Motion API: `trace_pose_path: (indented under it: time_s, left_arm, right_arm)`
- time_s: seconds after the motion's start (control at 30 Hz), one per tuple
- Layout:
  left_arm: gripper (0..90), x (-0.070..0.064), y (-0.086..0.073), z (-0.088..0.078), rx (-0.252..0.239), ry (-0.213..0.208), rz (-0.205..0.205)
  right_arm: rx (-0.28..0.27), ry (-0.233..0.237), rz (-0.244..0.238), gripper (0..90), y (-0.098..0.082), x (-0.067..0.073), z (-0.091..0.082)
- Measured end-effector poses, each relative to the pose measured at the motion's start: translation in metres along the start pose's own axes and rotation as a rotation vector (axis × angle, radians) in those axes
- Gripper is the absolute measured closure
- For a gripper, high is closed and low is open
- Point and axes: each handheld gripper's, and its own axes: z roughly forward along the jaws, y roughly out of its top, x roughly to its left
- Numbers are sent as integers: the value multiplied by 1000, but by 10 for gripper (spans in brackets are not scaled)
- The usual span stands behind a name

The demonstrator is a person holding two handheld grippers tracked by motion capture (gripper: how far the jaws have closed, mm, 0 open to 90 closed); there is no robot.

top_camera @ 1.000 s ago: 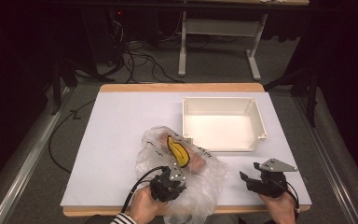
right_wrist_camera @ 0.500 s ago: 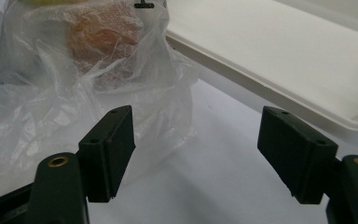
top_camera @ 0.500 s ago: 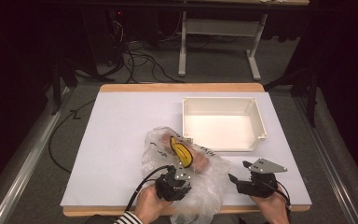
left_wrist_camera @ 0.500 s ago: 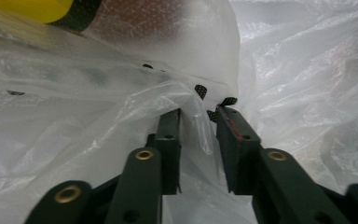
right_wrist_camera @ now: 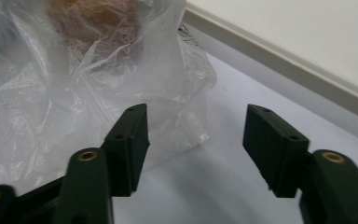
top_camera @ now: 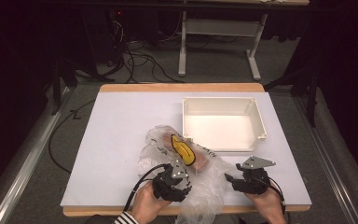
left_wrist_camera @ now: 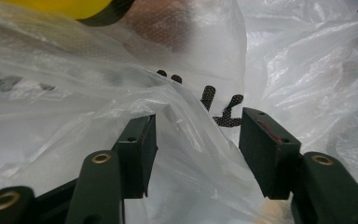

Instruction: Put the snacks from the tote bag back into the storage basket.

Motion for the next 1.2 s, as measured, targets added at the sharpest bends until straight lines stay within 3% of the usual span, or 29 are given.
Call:
trace_pose_path:
  time_s: [0.33, 0.47, 0.93, 1.2]
  left_arm:
    - [431, 10, -4, -21, -55, 30, -46]
    - [423, 14, -4, -30, -75, 44, -61]
    - [409, 42, -13, -62, -160, 141, -168]
    - [402, 62, -25, -75, -172, 211, -240]
  right_arm:
    - [72, 22, -38, 782, 3, 1, 8]
    - [80, 20, -53, 868, 3, 2, 8]
    - [87, -18, -38, 900, 3, -4, 5]
    - [78, -45, -15, 900, 2, -11, 3]
